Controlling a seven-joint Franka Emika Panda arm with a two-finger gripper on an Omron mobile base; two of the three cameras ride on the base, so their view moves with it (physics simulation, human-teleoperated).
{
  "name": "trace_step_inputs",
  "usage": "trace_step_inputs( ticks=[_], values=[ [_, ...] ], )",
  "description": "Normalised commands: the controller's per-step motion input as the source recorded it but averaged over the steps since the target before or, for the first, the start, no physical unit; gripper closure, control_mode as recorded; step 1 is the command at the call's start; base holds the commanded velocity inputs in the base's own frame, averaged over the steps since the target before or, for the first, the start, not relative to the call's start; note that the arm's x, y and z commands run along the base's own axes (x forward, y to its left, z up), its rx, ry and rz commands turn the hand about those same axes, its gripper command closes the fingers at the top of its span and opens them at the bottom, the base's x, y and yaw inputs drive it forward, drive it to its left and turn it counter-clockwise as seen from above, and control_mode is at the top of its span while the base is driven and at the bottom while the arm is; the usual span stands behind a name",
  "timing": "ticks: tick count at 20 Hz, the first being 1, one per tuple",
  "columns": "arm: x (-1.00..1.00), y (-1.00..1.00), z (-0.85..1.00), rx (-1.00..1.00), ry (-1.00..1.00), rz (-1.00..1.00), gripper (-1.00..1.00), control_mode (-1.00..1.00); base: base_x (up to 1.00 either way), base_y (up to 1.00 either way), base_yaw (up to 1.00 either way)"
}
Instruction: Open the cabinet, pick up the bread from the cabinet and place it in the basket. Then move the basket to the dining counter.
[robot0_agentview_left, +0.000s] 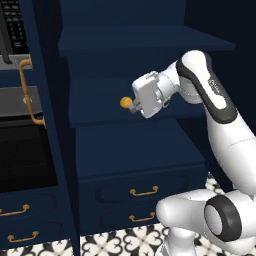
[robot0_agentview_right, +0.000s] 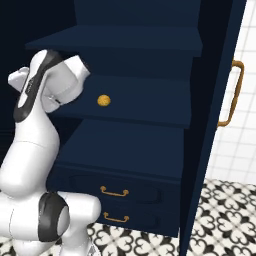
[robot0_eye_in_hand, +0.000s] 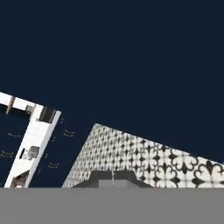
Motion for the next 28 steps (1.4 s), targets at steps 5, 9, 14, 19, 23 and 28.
trace_step_inputs(
  ticks=[5, 9, 14, 19, 23, 28],
  values=[
    [0.14, -0.6, -0.76, -0.24, -0.4, 0.02, 1.0, -1.0, 0.0, 0.0, 0.0],
    [0.34, -0.15, -0.17, -0.19, -0.47, -0.01, 1.0, -1.0, 0.0, 0.0, 0.0],
    [0.45, -0.01, -0.06, -0.17, -0.35, -0.17, -1.0, -1.0, 0.0, 0.0, 0.0],
    [0.54, -0.06, 0.0, -0.11, -0.02, -0.25, -1.0, -1.0, 0.0, 0.0, 0.0],
    [0.64, -0.06, -0.01, 0.0, 0.02, -0.25, -1.0, -1.0, 0.0, 0.0, 0.0],
    [0.49, -0.26, -0.02, -0.03, -0.04, -0.25, -1.0, -1.0, 0.0, 0.0, 0.0]
  ],
)
